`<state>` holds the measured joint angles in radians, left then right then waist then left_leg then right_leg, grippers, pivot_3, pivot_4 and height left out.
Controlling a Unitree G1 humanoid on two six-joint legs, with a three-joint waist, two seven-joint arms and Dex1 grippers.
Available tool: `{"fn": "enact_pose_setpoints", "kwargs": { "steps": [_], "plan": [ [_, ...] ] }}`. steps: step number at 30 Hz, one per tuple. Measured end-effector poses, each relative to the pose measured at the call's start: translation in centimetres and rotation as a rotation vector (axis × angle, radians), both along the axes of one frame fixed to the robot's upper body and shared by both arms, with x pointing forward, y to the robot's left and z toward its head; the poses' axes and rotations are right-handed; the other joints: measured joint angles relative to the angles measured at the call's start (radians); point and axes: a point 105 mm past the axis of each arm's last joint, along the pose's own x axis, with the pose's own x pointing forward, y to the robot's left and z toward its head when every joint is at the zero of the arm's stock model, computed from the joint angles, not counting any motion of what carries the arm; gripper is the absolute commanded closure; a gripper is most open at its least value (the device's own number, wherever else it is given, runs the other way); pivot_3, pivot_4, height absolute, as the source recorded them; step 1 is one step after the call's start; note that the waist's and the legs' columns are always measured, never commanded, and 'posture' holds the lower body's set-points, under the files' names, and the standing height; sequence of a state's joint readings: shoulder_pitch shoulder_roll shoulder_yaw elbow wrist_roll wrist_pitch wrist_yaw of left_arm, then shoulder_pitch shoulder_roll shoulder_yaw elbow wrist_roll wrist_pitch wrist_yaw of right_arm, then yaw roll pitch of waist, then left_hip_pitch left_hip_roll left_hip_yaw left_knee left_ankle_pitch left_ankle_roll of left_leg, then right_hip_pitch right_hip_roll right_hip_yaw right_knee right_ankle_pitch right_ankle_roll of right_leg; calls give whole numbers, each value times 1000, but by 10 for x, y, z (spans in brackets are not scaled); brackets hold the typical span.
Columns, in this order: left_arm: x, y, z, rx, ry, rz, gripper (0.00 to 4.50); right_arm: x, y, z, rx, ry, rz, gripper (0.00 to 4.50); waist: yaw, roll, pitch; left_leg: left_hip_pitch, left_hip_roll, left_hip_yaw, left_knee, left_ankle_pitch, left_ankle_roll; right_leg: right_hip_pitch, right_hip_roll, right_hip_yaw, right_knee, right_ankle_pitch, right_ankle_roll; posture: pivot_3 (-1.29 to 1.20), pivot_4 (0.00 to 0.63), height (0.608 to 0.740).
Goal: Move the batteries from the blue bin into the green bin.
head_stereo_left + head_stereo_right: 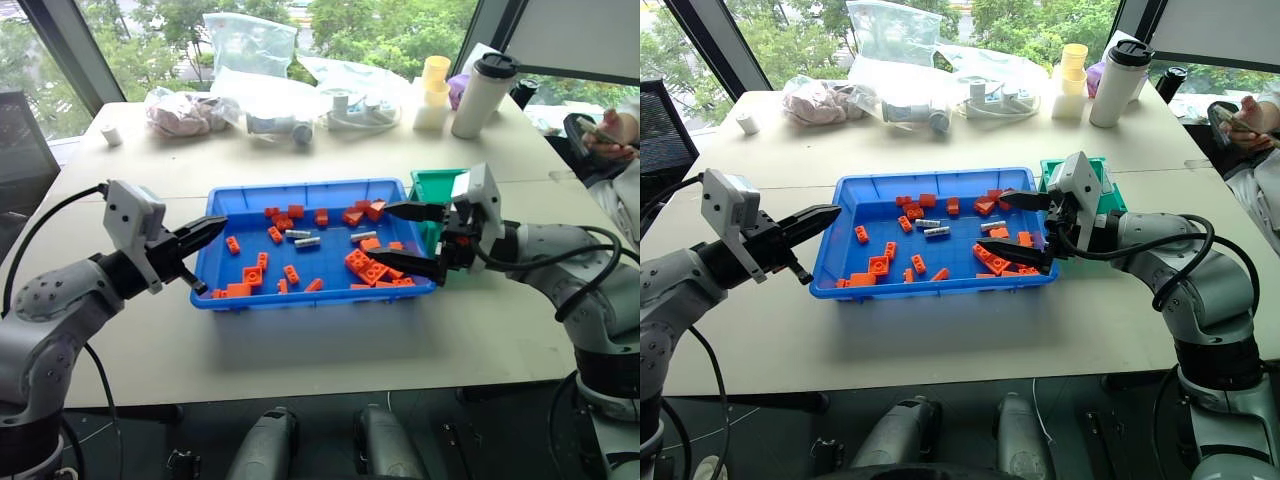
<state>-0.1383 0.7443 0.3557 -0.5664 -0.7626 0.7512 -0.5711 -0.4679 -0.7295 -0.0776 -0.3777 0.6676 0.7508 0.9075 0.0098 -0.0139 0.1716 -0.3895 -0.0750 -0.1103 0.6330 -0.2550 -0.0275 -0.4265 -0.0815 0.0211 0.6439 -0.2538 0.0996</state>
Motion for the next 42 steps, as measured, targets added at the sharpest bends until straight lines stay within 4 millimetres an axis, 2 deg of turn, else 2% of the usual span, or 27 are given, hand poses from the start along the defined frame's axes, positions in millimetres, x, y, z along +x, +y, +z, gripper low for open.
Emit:
{"fn": "enact_pose_setpoints", "kwargs": {
  "steps": [19,25,30,35,42],
  "plan": [
    [-3,3,-2,13,35,-2,4500,1,3,-7,-31,11,-1,20,1,0,0,0,0,0,0,0,0,0,0,0,0,0,0,0,150,740],
    [-3,3,-2,19,35,-1,4500,10,6,-11,-64,19,-4,20,0,0,0,0,0,0,0,0,0,0,0,0,0,0,0,0,150,740],
    [-3,3,-2,20,35,-1,4500,27,13,-12,-120,-18,-17,20,-2,0,0,0,0,0,0,0,0,0,0,0,0,0,0,0,150,740],
    [-2,2,0,29,21,-5,4500,53,50,-27,-170,-21,29,20,-19,0,0,0,0,0,-1,0,0,-1,1,0,1,0,0,0,150,740],
    [-1,2,-3,49,26,1,4500,79,94,-66,-268,26,91,20,-26,0,0,0,0,0,-1,0,-1,-3,1,0,1,0,0,0,150,740]
  ]
}}
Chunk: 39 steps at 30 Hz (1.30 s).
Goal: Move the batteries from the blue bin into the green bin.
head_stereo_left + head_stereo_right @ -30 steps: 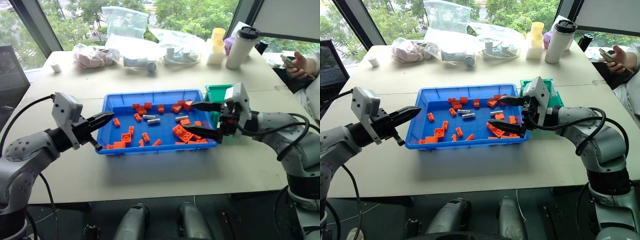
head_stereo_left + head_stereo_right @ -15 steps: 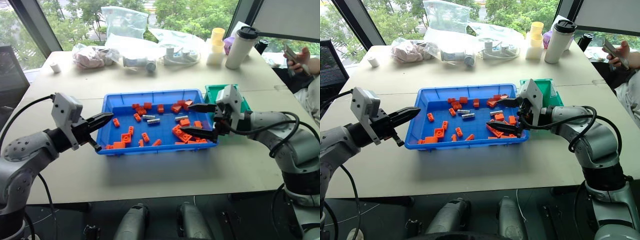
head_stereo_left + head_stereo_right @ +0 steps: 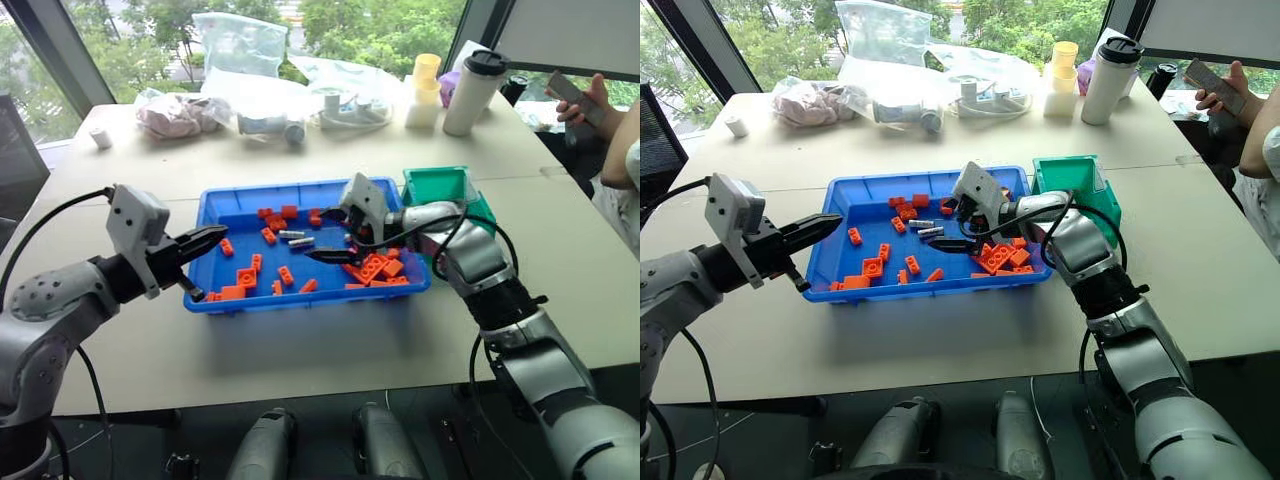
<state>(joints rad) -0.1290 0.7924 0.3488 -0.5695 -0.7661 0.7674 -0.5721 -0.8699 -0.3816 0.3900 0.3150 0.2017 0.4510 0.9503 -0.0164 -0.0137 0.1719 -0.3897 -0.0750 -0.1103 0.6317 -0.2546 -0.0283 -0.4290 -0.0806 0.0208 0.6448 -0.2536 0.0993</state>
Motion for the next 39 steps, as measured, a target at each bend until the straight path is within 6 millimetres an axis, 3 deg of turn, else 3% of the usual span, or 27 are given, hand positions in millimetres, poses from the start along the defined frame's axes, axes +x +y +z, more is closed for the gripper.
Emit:
{"fn": "enact_pose_setpoints", "kwargs": {
  "steps": [4,9,14,17,24,30,33,37,39],
  "plan": [
    [-4,-1,-3,22,2,4,4500,19,11,-18,-73,-9,-43,20,-2,0,0,0,0,0,-1,1,-1,-1,0,0,0,0,0,0,150,740],
    [-6,-3,-3,30,-5,5,4500,36,7,-35,-175,-37,-116,20,-1,0,0,0,0,0,0,1,-2,-1,1,0,0,0,0,0,150,740],
    [-7,-4,-2,35,-14,8,4500,37,7,-36,-206,-51,-93,20,-4,0,0,0,0,0,-1,1,-2,-1,1,0,1,0,0,0,150,740],
    [-7,-3,-2,36,-15,11,4500,36,7,-36,-213,-50,-83,813,-4,0,0,0,0,0,-1,1,-2,-1,1,1,1,0,0,0,150,740],
    [-6,-3,-1,43,-24,17,4500,28,14,-40,-201,-1,-49,4391,-4,0,0,0,0,0,-1,1,-1,-1,1,1,1,0,0,0,150,740],
    [-5,-3,-1,46,-27,18,4500,27,7,-36,-202,-7,-71,4490,-1,1,0,0,0,0,-1,1,-1,-1,1,1,1,0,0,0,150,740],
    [-4,-5,0,47,-29,13,4500,22,-23,-13,-182,-51,-125,4490,11,1,1,-3,-2,-1,1,0,-1,-2,0,0,1,0,0,0,150,740],
    [-1,-4,-2,37,-23,17,4500,12,-93,60,-94,-167,-326,4490,18,2,1,-3,-2,-1,1,0,0,-2,-1,0,0,0,0,0,150,740],
    [1,-4,-3,30,-21,17,4500,9,-122,86,-65,-212,-455,4490,12,1,1,-1,0,0,0,0,0,-1,0,0,0,0,0,0,150,740]
  ]
}}
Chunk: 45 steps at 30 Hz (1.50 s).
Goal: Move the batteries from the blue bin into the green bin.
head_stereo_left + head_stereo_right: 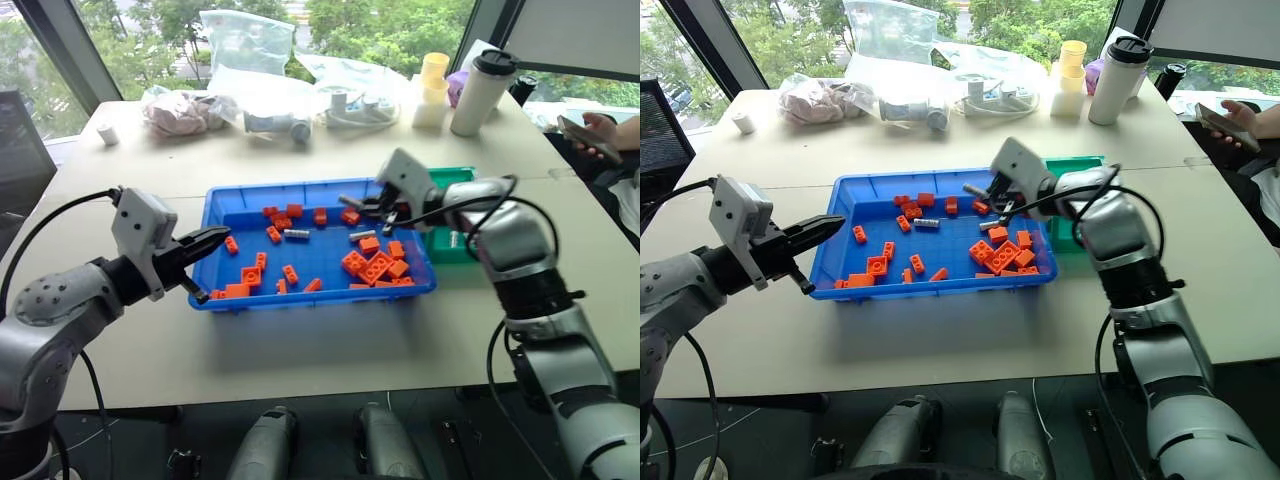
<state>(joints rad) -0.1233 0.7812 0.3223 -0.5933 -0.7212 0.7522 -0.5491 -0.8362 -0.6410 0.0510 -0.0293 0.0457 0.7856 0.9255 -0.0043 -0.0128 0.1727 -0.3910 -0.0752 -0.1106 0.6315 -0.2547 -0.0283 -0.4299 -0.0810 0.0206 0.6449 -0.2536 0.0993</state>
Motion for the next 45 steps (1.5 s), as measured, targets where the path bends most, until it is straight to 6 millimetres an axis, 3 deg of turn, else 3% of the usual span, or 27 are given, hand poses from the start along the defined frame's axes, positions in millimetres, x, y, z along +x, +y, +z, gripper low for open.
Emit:
{"fn": "enact_pose_setpoints", "kwargs": {
  "steps": [2,5,9,14,18,19,22,25,27,29,31,35,45],
  "plan": [
    [2,-4,-1,2,1,-20,4500,0,-23,3,-6,-8,-104,4490,-8,0,0,1,0,0,0,0,0,0,0,0,0,0,0,0,150,740],
    [7,-11,-2,-3,3,-53,4500,0,-55,-15,-15,60,-256,4490,-10,0,0,1,0,1,0,0,0,0,0,1,0,0,0,0,150,740],
    [14,-15,-5,-5,11,-84,4500,1,-69,-35,-29,93,-329,4490,-11,0,0,0,0,2,0,0,0,0,0,1,0,0,0,0,150,740],
    [17,-13,-3,0,-3,-85,4500,6,-78,-46,-32,113,-384,1971,-10,0,0,0,0,2,0,0,0,0,0,1,0,0,0,0,150,740],
    [16,-13,-3,2,-1,-88,4500,12,-72,-25,-23,47,-368,37,-11,0,0,0,0,2,0,0,0,0,0,1,0,0,0,0,150,740],
    [16,-13,-4,3,0,-87,4500,14,-69,-13,-18,13,-356,37,-12,1,1,0,0,2,0,0,0,0,0,1,0,0,0,0,150,740],
    [14,-11,-8,4,12,-81,4500,18,-48,27,27,-82,-276,37,-14,1,1,0,0,2,0,0,0,-1,0,1,0,0,0,0,150,740],
    [13,-10,-8,3,13,-77,4500,15,-2,40,82,-94,-93,37,-15,0,0,0,1,1,0,0,0,0,1,1,1,0,0,0,150,740],
    [12,-6,-6,5,9,-65,4500,11,49,18,84,-30,83,37,-20,-1,0,1,1,1,0,0,0,0,1,1,1,0,0,0,150,740],
    [12,0,-1,15,-4,-47,4500,0,106,-17,57,64,261,37,-26,0,0,0,1,1,-1,0,0,-1,1,1,2,0,0,0,150,740],
    [10,3,2,25,-11,-34,4500,-10,143,-47,15,135,379,37,-27,0,0,-2,0,0,0,1,-2,-3,0,1,2,0,0,0,150,740],
    [5,12,-1,34,12,1,4500,-4,154,-68,-42,141,424,37,-7,0,0,-2,-3,0,2,1,-2,-2,0,1,1,0,0,0,150,740],
    [-3,11,4,51,3,13,4500,11,177,-107,-68,223,435,37,-33,-1,0,-1,0,0,-1,2,-3,-4,1,1,3,0,0,0,150,740]
  ]
}}
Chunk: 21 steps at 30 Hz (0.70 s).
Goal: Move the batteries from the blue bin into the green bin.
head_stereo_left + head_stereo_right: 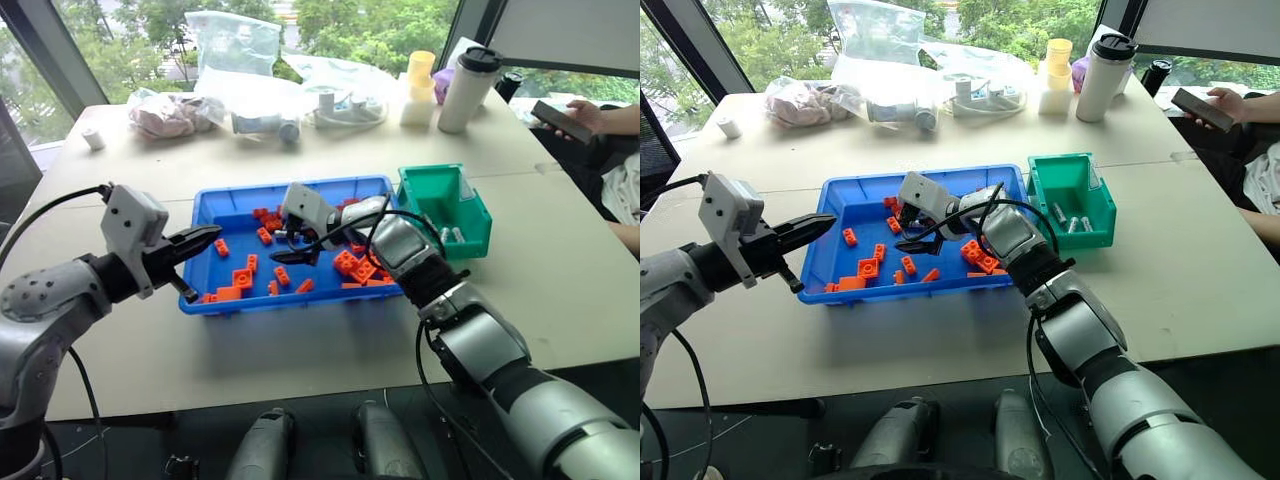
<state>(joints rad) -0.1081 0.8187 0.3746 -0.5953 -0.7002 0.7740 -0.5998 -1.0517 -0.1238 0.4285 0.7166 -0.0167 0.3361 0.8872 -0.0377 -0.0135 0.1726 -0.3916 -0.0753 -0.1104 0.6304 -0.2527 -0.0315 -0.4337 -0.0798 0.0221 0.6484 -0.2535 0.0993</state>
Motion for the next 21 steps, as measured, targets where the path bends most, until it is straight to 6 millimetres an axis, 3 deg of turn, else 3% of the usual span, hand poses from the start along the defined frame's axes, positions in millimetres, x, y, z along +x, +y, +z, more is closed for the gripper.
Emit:
{"fn": "enact_pose_setpoints", "kwargs": {
  "steps": [4,7,14,18,21],
  "plan": [
    [0,0,0,-1,2,7,4500,5,1,-13,-30,22,-19,37,-4,0,0,0,0,0,0,0,0,0,0,0,0,0,0,0,150,740],
    [0,0,2,-2,-5,10,4500,10,-2,-18,-52,21,-43,863,-5,0,0,0,0,0,0,0,0,0,0,0,0,0,0,0,150,740],
    [3,-2,4,-2,-19,14,4500,13,-3,-19,-41,18,-56,4409,-6,0,0,0,0,0,0,0,0,0,0,0,0,0,0,0,150,740],
    [5,-5,5,-2,-22,1,4500,19,-14,-6,-28,-19,-87,4447,-3,1,0,0,-1,-1,1,0,0,0,0,0,1,0,0,0,150,740],
    [7,-8,3,-8,-14,-9,4500,29,-40,37,52,-107,-159,4447,0,1,0,-1,-1,-1,1,0,1,0,0,0,0,0,0,0,150,740]
  ]
}}
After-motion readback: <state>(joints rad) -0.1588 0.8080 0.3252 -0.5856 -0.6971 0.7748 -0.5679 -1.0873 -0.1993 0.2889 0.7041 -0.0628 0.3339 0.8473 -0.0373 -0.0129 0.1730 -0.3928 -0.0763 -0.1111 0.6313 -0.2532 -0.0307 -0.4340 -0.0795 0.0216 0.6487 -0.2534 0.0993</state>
